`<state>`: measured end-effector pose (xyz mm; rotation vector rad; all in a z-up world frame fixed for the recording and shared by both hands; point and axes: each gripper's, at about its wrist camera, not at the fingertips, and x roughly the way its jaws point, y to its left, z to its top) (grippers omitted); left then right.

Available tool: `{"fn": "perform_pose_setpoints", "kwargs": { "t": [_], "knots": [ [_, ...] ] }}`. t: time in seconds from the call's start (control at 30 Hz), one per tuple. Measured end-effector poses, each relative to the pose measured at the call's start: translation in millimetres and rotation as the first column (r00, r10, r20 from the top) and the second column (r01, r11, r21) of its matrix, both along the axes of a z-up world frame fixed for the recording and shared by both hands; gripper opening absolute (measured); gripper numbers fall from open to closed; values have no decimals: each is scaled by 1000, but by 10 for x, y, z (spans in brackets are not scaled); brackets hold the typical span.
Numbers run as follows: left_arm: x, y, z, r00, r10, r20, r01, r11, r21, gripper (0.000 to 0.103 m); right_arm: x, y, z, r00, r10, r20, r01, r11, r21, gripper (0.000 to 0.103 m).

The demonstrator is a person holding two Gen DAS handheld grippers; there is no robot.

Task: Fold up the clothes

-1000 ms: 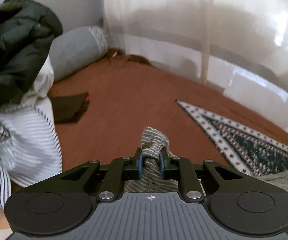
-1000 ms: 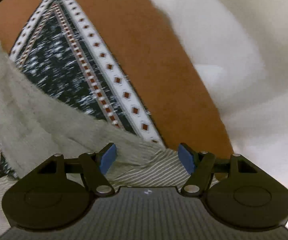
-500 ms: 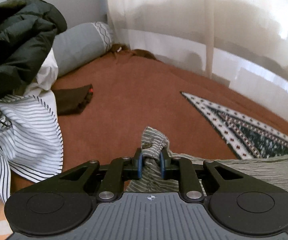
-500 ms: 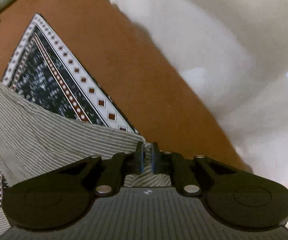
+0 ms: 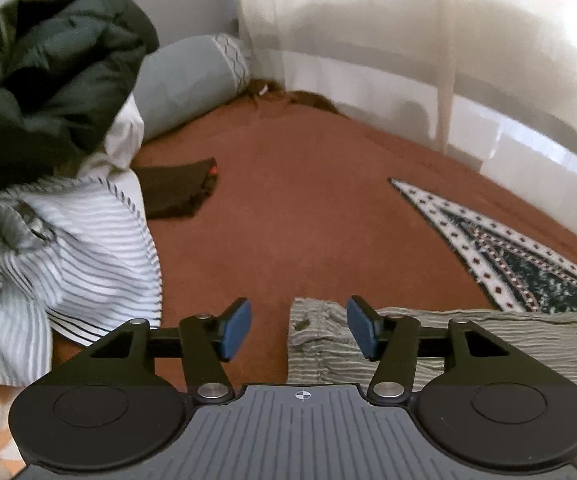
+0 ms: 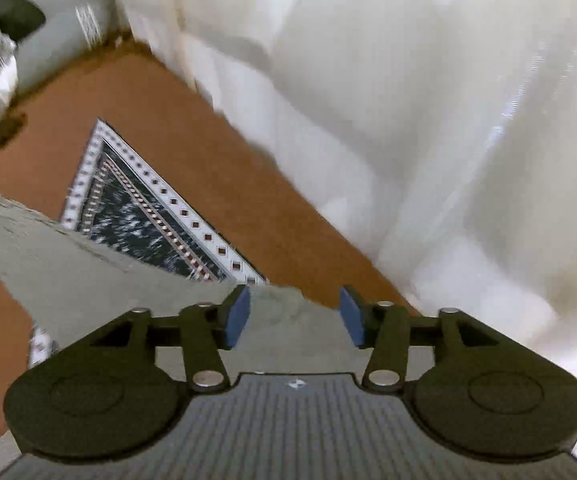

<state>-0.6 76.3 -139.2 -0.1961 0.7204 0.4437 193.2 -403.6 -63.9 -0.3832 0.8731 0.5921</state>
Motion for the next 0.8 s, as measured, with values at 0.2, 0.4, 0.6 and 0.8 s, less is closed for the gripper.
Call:
{"fn": "perform_pose_setpoints", "kwargs": {
  "t": [0.2,0.4,0.6,0.8],
  "knots": [
    [-122,-364,264,988,-140,63,141,990,-11,74,-651,-815,127,981,-194,-7,194,980,46,57],
    [-167,-614,155,980,-195,24,195,981,26,76,-950,-897,4,980,-194,-41,196,978,74,57],
    [-4,-294,-18,989,-144,-28,146,987,70,77,-712,-104,-209,999,15,-40,-13,999,53,58],
    [202,-1,-188,993,-95,-70,97,995,21,79,-251,571,-519,991,114,-73,-117,993,-33,61]
  ]
}}
